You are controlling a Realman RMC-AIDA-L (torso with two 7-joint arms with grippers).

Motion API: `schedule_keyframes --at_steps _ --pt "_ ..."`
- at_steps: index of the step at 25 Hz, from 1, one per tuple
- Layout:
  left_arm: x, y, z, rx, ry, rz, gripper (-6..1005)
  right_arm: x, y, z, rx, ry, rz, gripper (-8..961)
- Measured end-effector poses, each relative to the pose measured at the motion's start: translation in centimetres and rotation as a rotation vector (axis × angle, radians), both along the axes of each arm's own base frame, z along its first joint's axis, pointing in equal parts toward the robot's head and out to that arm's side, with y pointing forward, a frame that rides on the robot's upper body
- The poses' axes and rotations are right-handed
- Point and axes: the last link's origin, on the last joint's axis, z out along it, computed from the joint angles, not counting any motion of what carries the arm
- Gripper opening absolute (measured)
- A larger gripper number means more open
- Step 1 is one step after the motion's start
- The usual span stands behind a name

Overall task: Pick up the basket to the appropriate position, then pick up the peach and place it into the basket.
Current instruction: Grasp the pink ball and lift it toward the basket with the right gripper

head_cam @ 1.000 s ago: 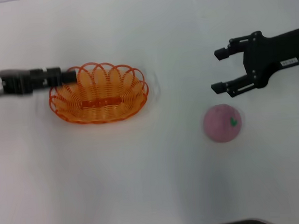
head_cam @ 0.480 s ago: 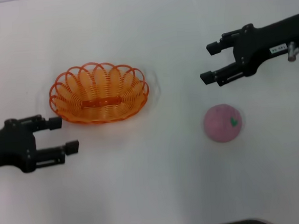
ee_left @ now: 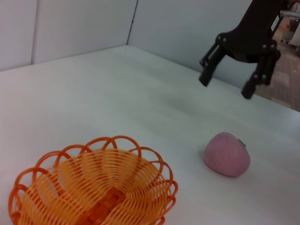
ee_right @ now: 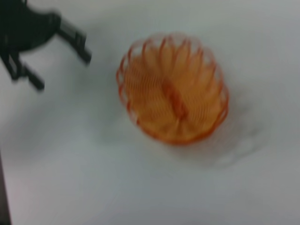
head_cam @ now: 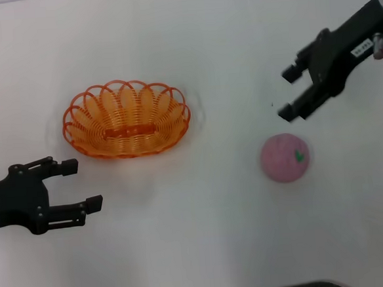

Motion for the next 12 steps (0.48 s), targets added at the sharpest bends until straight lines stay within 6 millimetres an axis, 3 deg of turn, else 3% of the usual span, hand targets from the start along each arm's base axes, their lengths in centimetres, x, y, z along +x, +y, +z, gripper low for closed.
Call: schedule_keyframes --at_steps 6,12 --pt "0.0 0.0 0.0 0.006 0.006 -0.016 891 -1.1 -0.5 -1.4 -0.083 -0.166 -0.014 881" --pt "0.0 0.1 0.0 0.006 0.006 -0.02 892 -1.0 -0.7 -2.2 -0.101 -0.195 -0.018 881"
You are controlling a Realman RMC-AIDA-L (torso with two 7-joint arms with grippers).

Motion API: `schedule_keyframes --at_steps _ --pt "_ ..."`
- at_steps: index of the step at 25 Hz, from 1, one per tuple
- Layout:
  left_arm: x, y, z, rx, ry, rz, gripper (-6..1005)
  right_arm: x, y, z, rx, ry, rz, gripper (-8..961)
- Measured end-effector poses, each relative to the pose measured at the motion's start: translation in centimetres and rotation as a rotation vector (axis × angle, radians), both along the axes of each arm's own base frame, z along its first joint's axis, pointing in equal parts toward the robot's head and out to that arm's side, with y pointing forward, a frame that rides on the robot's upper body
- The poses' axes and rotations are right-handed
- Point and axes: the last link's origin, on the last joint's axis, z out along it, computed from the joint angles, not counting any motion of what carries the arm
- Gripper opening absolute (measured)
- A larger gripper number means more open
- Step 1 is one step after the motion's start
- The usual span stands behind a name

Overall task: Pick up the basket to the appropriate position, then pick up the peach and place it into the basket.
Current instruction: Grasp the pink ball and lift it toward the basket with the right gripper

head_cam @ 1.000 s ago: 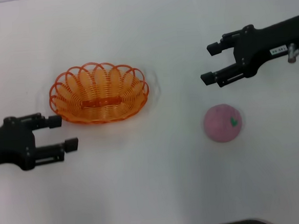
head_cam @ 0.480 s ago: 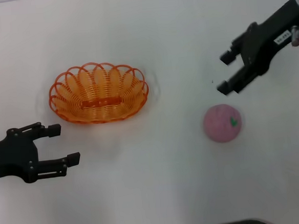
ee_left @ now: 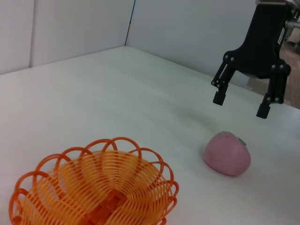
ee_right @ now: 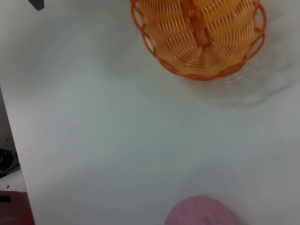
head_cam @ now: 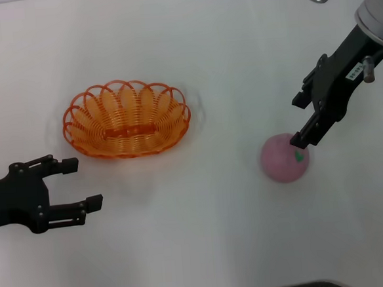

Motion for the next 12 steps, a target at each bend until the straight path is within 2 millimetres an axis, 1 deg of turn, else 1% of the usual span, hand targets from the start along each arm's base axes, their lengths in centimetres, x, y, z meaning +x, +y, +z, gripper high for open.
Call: schedule_keyframes --at_steps 6,11,12 --pt "0.1 0.1 0.0 -0.003 0.001 -0.005 891 0.1 0.2 -0.8 0.0 -0.016 -0.001 881" --pt "-0.2 0.1 -0.2 0.007 0.006 0.002 891 0.4 0.4 -2.3 -0.014 -0.05 0.0 881" --pt "-0.3 0.1 -0.2 0.009 0.007 0.005 891 0.6 0.4 -3.0 -0.026 -0.062 -0.003 881"
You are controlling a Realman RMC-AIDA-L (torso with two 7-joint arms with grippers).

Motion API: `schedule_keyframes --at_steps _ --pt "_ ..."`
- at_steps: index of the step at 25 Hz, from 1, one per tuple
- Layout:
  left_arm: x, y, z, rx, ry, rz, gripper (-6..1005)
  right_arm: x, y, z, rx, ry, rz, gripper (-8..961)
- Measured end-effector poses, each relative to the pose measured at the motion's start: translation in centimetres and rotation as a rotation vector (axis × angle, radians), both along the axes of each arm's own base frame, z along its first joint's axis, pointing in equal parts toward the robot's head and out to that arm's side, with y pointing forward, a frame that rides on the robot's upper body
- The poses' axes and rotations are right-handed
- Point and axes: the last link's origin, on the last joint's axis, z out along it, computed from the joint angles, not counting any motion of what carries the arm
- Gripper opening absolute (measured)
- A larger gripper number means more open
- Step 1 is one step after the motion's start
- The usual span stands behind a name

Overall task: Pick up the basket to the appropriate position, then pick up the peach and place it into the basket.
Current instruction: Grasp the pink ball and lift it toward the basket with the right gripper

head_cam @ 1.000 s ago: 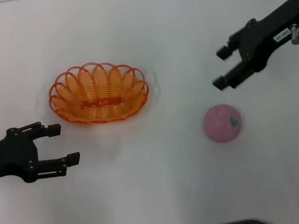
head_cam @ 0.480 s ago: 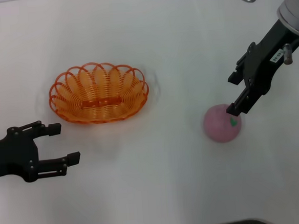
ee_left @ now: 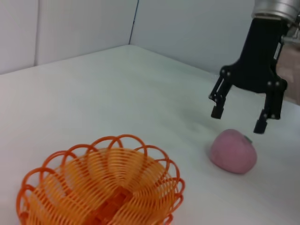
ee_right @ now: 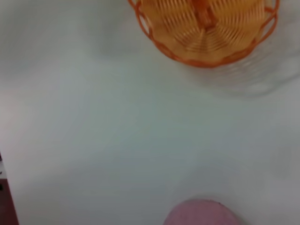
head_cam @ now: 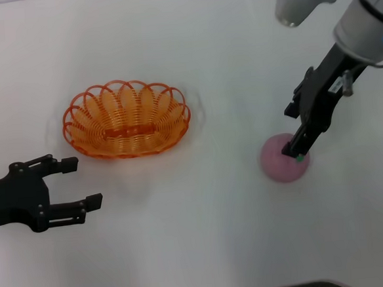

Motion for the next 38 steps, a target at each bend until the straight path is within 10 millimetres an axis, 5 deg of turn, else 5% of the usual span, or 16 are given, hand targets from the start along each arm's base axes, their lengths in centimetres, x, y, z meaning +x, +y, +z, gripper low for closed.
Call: schedule_keyframes --at_steps 25,38 --pt "-0.4 -0.5 -0.6 -0.031 0.006 0.018 891 0.6 -0.3 -2.5 -0.055 -0.029 -0.001 874" --pt "-0.4 -0.7 -0.6 -0.04 -0.004 0.025 892 0.6 -0.3 -2.6 -0.064 -0.043 0.002 395"
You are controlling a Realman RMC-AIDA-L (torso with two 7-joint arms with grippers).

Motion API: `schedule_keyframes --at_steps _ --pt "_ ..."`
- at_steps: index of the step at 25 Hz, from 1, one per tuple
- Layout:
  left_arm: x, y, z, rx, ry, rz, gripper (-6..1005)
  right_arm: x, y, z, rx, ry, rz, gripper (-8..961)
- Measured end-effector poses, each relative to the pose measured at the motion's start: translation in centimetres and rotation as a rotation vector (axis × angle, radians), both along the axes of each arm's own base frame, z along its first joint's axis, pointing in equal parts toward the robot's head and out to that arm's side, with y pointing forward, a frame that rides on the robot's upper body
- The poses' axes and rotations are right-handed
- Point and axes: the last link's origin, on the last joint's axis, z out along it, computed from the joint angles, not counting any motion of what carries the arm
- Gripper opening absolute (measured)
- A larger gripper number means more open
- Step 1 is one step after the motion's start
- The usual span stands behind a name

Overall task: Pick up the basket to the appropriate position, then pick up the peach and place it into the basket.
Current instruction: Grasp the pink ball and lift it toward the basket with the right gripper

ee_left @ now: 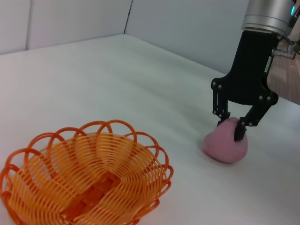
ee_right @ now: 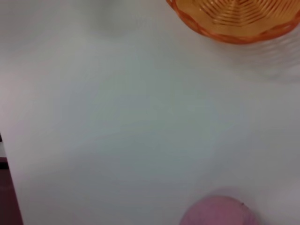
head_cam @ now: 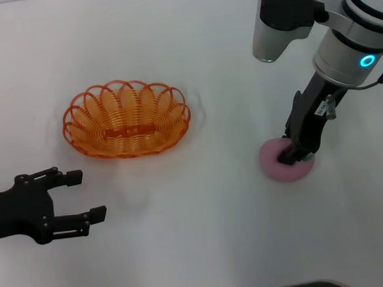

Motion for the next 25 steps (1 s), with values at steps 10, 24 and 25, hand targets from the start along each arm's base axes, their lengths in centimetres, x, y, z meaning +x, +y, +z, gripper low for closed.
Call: schedule_keyframes --at_steps 10,24,25 --pt "-0.03 -0.09 -0.04 -0.02 0.01 -0.002 891 -0.18 0.04 0.05 -0.002 -0.009 0.004 211" --pt "0.14 -0.13 0.04 -0.028 0.003 -0.003 892 -0.36 0.1 0.0 -0.003 -0.014 0.008 99" --pt "0.15 -0.13 0.05 -0.028 0.003 -0.002 891 -0.39 0.12 0.0 -0.003 -0.014 0.008 90"
